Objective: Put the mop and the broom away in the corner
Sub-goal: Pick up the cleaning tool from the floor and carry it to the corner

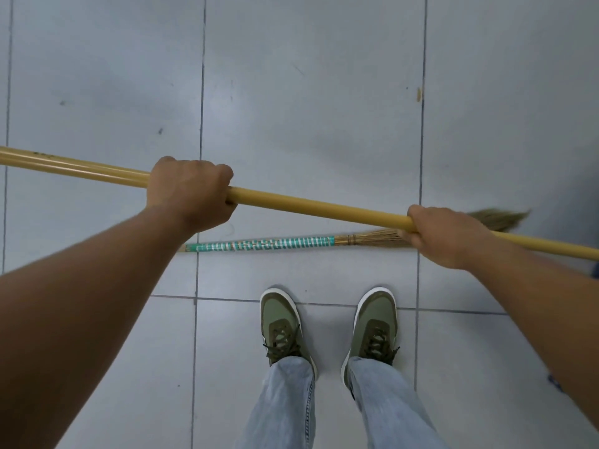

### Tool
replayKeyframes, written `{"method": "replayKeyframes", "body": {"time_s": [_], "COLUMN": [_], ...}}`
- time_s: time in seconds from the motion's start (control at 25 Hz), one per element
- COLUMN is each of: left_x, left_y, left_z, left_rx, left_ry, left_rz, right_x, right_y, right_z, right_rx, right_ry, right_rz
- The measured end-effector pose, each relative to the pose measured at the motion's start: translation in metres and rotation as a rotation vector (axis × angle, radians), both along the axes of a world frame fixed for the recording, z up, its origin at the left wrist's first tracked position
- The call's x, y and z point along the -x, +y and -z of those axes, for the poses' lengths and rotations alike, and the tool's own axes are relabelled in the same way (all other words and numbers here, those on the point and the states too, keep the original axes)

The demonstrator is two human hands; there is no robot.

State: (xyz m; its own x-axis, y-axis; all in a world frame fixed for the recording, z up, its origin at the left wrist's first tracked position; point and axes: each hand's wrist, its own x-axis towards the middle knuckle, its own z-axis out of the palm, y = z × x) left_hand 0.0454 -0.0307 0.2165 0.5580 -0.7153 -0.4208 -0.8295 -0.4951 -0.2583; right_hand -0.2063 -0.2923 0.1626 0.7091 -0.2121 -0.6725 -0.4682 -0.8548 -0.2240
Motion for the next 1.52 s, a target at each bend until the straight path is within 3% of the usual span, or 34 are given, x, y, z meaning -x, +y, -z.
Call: {"method": "replayKeyframes", "body": {"time_s": [0.64,0.84,1.2,1.4,1.52], "left_x": [-0.002,0.062,0.072,0.045,0.036], "left_y": [-0.059,-0.107,-0.123,-0.114,-0.118], "left_z": [-0.140,-0.127,-0.113,-0.128,-0.151], "left_rx": [0.141,0.047,-0.030,-0.059,-0.057], "left_ry": [-0.138,0.038,0.064,0.000,-0.040], "left_rz": [0.160,0.233,0.256,0.256,0.282], "right_x": [0.022,0.016,0.028,0.085,0.097], "right_y": [-0.009,0.001,-0.005,-0.045,-0.055], "right_z": [-0.128,-0.132,-0.109,-0.106,-0.125], "right_rx": [0.066,0.044,0.026,0.009,0.018], "right_ry": [-0.099,-0.097,-0.141,0.058,0.019], "right_rz": [0.182,0.167,0.262,0.438,0.445]}}
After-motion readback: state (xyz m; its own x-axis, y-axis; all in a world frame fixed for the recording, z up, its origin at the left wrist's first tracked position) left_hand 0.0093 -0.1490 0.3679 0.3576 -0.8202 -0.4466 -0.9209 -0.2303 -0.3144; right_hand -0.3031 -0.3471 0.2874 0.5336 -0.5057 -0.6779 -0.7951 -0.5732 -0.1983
